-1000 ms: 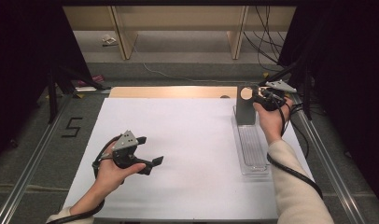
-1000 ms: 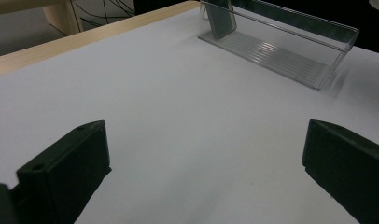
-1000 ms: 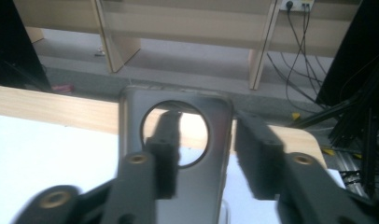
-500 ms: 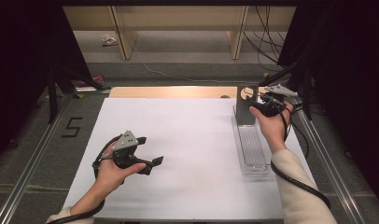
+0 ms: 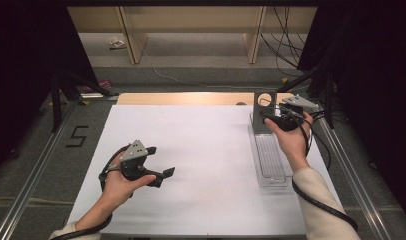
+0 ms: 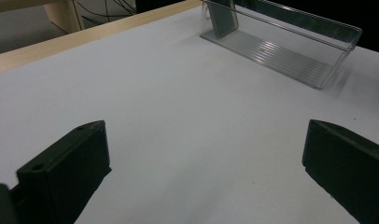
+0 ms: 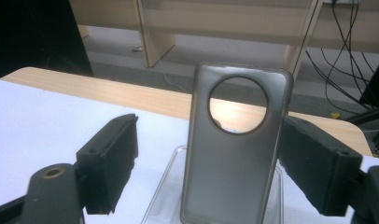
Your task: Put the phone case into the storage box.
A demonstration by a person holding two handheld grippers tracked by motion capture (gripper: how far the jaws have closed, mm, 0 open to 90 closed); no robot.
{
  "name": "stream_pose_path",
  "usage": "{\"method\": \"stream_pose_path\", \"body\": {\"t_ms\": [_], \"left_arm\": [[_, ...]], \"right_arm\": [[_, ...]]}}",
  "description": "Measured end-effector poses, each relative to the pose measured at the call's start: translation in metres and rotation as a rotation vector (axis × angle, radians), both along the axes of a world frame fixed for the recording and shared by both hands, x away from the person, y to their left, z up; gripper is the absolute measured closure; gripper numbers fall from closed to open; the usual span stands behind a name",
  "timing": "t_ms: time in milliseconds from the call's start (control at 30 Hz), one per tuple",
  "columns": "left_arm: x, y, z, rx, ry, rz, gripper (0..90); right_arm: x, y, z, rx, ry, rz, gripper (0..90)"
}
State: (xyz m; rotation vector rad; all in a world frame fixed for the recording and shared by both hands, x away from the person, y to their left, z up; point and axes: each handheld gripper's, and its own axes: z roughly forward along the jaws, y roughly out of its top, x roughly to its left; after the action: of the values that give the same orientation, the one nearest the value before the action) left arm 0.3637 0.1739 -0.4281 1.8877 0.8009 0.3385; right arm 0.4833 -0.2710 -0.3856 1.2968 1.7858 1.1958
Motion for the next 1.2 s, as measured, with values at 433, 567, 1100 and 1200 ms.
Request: {"method": "stream_pose_path", "body": {"t_ms": [433,567,1100,1200], "left_arm": [[0.000,0.001,0.000,-0.002,0.000,0.002,0.2],[0.000,0.001,0.000,-0.003,0.000,0.002,0.2],[0.000,0.002,0.001,-0.007,-0.001,0.005,0.2],[0.000,0.002,0.001,-0.008,-0.002,0.006,0.2]], "right_arm": [[-0.015,0.003,-0.001,-0.004,-0.005,0.041,17.6],[-0.020,0.005,-0.002,-0.017,0.001,0.066,18.4],[-0.040,0.011,-0.002,-0.014,0.007,0.122,17.4],[-0.044,0.011,-0.001,-0.003,0.004,0.135,17.4]]}}
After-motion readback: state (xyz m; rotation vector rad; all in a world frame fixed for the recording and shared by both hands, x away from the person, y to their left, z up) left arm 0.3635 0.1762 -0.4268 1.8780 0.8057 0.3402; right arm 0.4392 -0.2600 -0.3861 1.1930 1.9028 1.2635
